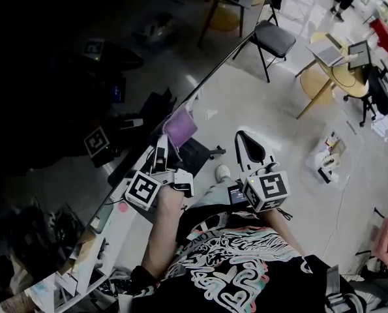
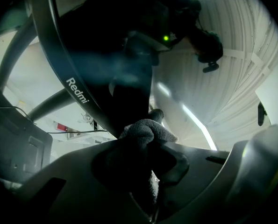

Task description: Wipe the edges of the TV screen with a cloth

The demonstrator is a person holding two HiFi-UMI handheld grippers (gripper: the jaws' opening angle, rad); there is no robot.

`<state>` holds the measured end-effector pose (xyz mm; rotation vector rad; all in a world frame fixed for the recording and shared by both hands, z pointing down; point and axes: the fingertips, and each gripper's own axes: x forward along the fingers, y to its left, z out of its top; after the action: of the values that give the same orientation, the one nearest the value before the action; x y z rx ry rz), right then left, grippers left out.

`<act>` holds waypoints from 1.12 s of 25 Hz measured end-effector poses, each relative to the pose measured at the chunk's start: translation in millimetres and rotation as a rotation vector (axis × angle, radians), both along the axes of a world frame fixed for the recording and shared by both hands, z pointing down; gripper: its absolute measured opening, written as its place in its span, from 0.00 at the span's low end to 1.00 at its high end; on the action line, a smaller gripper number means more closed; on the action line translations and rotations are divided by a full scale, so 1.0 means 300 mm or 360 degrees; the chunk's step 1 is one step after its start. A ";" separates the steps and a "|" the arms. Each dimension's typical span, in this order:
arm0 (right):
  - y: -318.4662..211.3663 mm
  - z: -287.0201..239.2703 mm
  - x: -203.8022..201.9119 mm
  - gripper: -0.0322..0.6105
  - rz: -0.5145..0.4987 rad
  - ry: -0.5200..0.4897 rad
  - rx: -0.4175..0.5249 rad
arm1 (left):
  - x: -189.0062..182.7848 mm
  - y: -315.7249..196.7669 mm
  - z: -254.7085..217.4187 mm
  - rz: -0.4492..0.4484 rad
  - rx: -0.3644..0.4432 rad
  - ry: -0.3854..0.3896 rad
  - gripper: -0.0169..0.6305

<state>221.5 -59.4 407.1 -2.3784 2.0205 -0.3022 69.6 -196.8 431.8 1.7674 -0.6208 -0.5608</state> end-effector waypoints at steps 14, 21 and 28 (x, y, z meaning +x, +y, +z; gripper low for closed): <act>0.015 0.020 0.244 0.10 0.0094 -0.0057 -0.0017 | 0.225 -0.039 -0.019 0.0037 -0.0040 0.0025 0.17; 0.024 0.031 0.229 0.10 0.0126 -0.0061 -0.0007 | 0.205 -0.039 -0.009 0.0052 -0.0046 0.0048 0.17; 0.022 0.036 0.283 0.10 0.0159 -0.0083 -0.0016 | 0.258 -0.057 -0.015 0.0070 -0.0056 0.0060 0.17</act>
<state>306.4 -52.9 417.8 -2.4403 1.8755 -0.3688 147.2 -213.8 427.4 1.7294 -0.5611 -0.5484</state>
